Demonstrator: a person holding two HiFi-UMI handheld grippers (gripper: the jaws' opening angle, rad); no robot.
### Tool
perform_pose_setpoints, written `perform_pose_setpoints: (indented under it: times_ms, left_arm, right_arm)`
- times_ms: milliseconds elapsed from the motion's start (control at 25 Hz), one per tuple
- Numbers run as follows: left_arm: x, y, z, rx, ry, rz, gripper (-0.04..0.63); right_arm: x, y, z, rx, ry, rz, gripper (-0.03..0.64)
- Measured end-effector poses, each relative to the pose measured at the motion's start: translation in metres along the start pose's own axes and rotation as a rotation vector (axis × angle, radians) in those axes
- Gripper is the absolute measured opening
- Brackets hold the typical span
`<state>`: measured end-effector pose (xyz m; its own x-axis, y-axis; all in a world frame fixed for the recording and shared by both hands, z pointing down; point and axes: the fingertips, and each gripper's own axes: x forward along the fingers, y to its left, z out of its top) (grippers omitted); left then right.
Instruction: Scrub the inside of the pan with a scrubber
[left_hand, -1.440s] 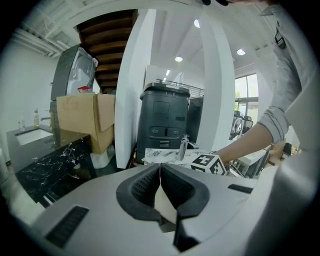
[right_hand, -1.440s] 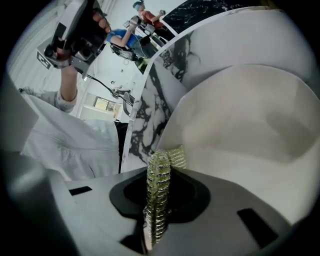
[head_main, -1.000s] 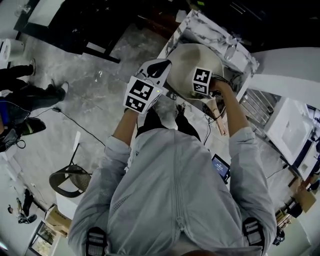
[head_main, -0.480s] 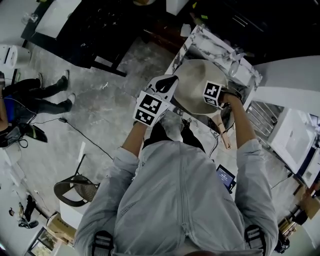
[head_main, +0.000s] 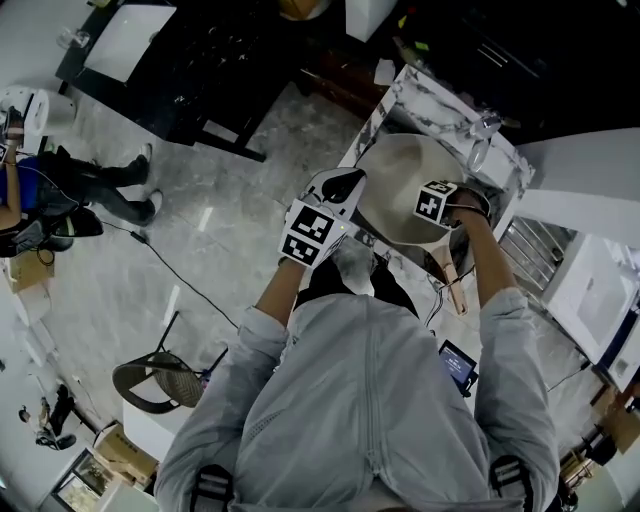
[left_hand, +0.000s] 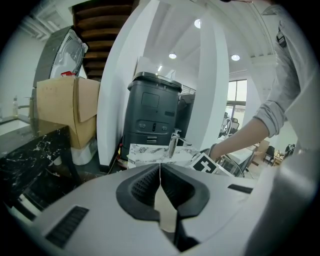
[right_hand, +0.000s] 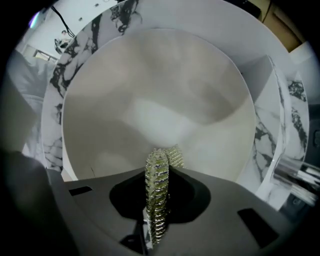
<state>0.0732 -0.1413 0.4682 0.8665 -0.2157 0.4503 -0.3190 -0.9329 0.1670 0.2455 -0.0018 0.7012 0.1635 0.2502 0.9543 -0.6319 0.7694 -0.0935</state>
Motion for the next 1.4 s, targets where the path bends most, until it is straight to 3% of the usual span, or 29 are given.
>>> perform_pose_setpoints:
  times_ms: [480, 680, 1080, 1400]
  left_arm:
    - [0.005, 0.013, -0.01, -0.026, 0.022, 0.042, 0.025]
    - [0.007, 0.017, -0.011, -0.027, 0.042, 0.05, 0.024]
    - [0.01, 0.026, -0.011, -0.035, 0.052, 0.071, 0.025]
    - [0.004, 0.036, -0.021, -0.054, 0.074, 0.109, 0.025]
  right_arm:
    - [0.016, -0.051, 0.013, -0.074, -0.006, -0.216, 0.083]
    - [0.019, -0.07, 0.019, -0.156, 0.011, -0.326, 0.083]
    - [0.022, -0.092, 0.048, -0.074, -0.097, -0.379, 0.083]
    - [0.025, -0.104, 0.081, 0.107, -0.216, -0.299, 0.083]
